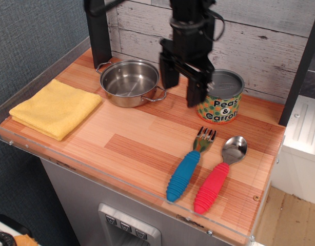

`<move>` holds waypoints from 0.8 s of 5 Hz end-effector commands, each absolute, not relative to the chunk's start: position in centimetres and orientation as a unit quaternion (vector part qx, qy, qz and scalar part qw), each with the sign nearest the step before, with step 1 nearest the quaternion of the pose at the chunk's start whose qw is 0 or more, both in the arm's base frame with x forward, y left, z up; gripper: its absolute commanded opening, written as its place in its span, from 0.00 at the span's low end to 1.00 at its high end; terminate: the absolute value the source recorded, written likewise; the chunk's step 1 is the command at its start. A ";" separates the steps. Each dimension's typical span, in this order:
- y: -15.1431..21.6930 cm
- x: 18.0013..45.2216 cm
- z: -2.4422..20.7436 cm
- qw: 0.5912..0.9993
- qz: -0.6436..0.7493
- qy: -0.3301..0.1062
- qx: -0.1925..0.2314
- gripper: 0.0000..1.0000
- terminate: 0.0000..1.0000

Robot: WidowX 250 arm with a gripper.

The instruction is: PICK UP THE PLASTIC BOX AND ANOTHER SIDE OF THE TABLE

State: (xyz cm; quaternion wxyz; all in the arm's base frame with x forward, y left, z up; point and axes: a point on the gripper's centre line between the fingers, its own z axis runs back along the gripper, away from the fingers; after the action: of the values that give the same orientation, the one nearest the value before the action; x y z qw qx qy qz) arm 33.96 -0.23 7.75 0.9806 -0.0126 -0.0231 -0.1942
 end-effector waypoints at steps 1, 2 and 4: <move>2.3 33.9 11.2 0.998 -0.034 -0.032 -0.031 1.00 0.00; 5.0 33.0 10.9 0.996 0.057 -0.056 -0.046 1.00 0.00; 9.8 32.7 11.8 0.984 0.155 -0.079 -0.024 1.00 0.00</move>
State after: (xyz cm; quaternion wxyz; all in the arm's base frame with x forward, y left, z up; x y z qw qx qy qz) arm 32.20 9.63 8.97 0.9862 -0.0304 -0.0408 0.1573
